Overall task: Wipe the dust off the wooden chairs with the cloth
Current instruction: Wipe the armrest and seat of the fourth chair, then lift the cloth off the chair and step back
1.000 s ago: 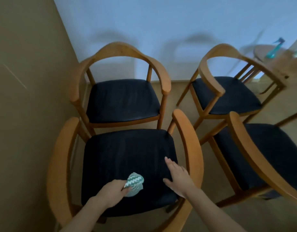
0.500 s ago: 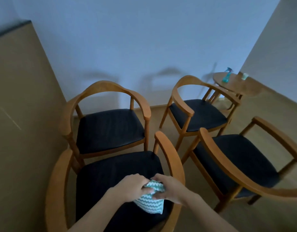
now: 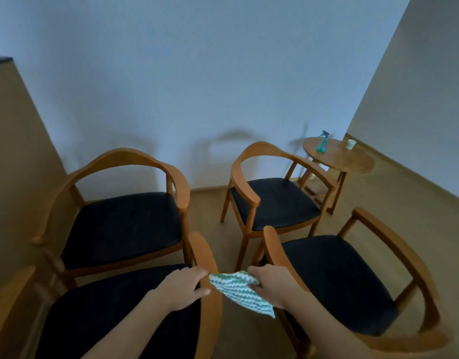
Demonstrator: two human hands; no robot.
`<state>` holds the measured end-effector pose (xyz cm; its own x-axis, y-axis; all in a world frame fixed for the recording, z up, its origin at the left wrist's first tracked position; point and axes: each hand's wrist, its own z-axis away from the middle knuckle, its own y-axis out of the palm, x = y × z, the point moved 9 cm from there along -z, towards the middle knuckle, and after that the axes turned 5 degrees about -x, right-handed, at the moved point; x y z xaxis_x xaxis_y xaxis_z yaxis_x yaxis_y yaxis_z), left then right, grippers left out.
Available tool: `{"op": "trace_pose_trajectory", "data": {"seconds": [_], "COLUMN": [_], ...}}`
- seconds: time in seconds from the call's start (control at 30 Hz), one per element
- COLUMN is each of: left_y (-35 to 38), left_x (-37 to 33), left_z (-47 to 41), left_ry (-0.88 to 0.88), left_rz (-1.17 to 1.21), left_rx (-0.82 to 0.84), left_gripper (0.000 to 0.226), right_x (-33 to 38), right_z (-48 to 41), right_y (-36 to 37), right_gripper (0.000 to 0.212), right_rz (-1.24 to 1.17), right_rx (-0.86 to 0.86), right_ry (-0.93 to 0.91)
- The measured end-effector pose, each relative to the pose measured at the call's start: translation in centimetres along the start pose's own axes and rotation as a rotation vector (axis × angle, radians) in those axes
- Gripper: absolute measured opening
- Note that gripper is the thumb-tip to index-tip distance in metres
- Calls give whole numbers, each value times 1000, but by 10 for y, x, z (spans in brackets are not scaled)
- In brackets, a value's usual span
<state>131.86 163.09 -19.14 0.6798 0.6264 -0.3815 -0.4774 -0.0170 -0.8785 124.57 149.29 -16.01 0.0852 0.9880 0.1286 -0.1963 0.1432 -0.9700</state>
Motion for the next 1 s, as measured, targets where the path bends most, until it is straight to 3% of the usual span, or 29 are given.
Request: {"op": "trace_pose_trajectory", "data": {"seconds": [0.23, 0.53, 0.8, 1.0], "left_y": [-9, -12, 2, 23], "left_x": [-58, -145, -213, -270], "left_z": [-55, -138, -193, -258], "left_ry": [-12, 141, 175, 117], "left_rz": [-1, -64, -85, -96], "left_rx": [90, 120, 180, 171], "left_gripper": [56, 59, 60, 62], "right_x": [-144, -257, -334, -424], "right_z": [35, 109, 143, 141], "right_y": [-28, -37, -43, -41], "right_gripper": [14, 19, 24, 28], "right_rz": [-18, -67, -110, -95], "right_rx": [-77, -108, -126, -104], "right_ry": [257, 578, 665, 608]}}
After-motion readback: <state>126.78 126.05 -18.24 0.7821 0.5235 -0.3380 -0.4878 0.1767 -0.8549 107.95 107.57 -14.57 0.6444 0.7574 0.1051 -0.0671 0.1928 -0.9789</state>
